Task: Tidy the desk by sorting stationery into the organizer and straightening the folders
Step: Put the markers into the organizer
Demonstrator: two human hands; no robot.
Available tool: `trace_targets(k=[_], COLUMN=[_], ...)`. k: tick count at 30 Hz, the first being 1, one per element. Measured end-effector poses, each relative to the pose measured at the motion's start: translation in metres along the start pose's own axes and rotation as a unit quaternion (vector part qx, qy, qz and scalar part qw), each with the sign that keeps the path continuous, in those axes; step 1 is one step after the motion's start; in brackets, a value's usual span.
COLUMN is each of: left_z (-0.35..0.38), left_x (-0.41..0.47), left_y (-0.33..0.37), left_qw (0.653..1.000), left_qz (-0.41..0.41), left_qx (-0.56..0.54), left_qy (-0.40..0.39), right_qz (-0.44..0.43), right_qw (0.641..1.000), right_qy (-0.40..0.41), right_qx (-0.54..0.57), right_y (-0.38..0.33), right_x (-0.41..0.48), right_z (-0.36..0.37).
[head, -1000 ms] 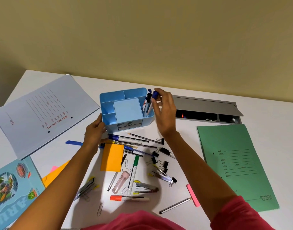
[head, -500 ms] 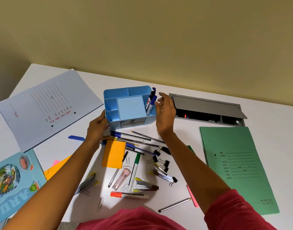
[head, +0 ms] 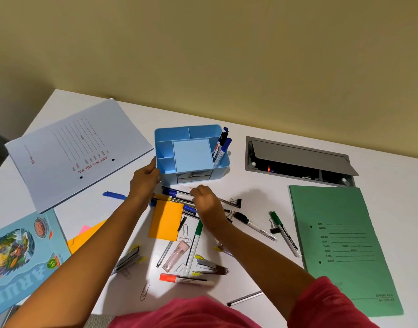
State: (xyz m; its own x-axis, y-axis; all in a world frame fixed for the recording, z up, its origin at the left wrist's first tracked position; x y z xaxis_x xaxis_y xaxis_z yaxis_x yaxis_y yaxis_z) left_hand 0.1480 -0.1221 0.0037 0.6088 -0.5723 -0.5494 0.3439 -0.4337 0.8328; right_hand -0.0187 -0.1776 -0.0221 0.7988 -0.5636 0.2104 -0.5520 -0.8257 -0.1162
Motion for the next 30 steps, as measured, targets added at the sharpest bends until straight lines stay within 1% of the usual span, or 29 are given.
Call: trace_targets(k=[3,5,7,9,10,11,12,13,16,18,20,22,24,25,27,28,29,30], left_z=[0.001,0.001,0.001,0.001,0.002,0.002,0.002,0.002,0.002,0.001,0.0,0.0,0.001,0.001,0.001,0.001,0.001,0.001], left_x=[0.0,0.0,0.001,0.001,0.001,0.001,0.001,0.0,0.001,0.002,0.003,0.004,0.004,0.003,0.003,0.002,0.002,0.002], left_y=[0.0,0.0,-0.001,-0.001,-0.001,-0.001,-0.001,-0.001,-0.001,-0.002,-0.003,-0.003,-0.003,-0.003,-0.003,-0.003,-0.002,-0.002], left_qw=[1.0,1.0,1.0,1.0,1.0,1.0,1.0,1.0,1.0,1.0,1.0,1.0,1.0,1.0,1.0,1.0,1.0,1.0], left_qz=[0.002,0.002,0.002,0.001,0.002,0.002,0.004,0.006,0.005,0.003,0.002,0.002,0.003,0.003,-0.001,-0.003,-0.004,-0.005], left_qx=[0.001,0.001,0.001,0.001,0.002,0.004,0.009,0.014,0.02,0.018,0.014,0.011,0.012,0.013,0.013,0.011,0.01,0.009], left_qy=[-0.006,-0.005,-0.006,-0.008,-0.009,-0.009,-0.01,-0.01,-0.011,-0.016,-0.017,-0.02,-0.02,-0.019,-0.018,-0.018,-0.019,-0.021], right_qz=[0.031,0.031,0.057,0.072,0.073,0.079,0.074,0.078,0.067,0.045,0.096,0.123,0.15,0.153,0.167,0.178,0.201,0.24], right_qw=[0.996,0.992,0.986,0.972,0.965,0.963,0.963,0.965,0.981,0.985,0.984,0.985,0.978,0.975,0.967,0.959,0.951,0.938], right_qy=[-0.076,-0.107,-0.138,-0.213,-0.238,-0.242,-0.234,-0.227,-0.166,-0.161,-0.142,-0.087,-0.011,0.036,0.128,0.158,0.161,0.147], right_qx=[-0.028,-0.055,-0.068,-0.063,-0.08,-0.09,-0.11,-0.106,-0.068,-0.028,0.039,0.085,0.144,0.156,0.145,0.152,0.172,0.202], right_y=[-0.003,-0.005,-0.002,0.006,0.009,0.012,0.014,0.019,0.028,0.033,0.043,0.05,0.055,0.056,0.061,0.065,0.07,0.075], right_x=[0.006,0.007,0.007,0.011,0.01,0.008,0.007,0.003,-0.011,-0.016,-0.017,-0.016,-0.007,-0.002,0.008,0.014,0.022,0.029], right_z=[0.005,0.004,0.005,0.011,0.013,0.013,0.006,-0.001,-0.01,-0.019,-0.026,-0.039,-0.062,-0.074,-0.091,-0.095,-0.098,-0.098])
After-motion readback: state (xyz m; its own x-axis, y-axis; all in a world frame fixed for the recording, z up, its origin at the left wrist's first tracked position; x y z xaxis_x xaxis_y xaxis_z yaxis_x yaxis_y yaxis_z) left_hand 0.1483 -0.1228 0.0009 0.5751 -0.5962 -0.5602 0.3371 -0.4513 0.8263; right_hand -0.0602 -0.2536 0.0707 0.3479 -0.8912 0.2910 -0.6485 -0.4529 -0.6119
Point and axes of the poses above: each hand's wrist, its own x-axis towards the middle knuckle, its own z-axis out of the palm, y = z × x, the point moved 4 cm from there along x, towards the middle knuckle, and after that the axes turned 11 degrees about -x, right-handed, at the moved point
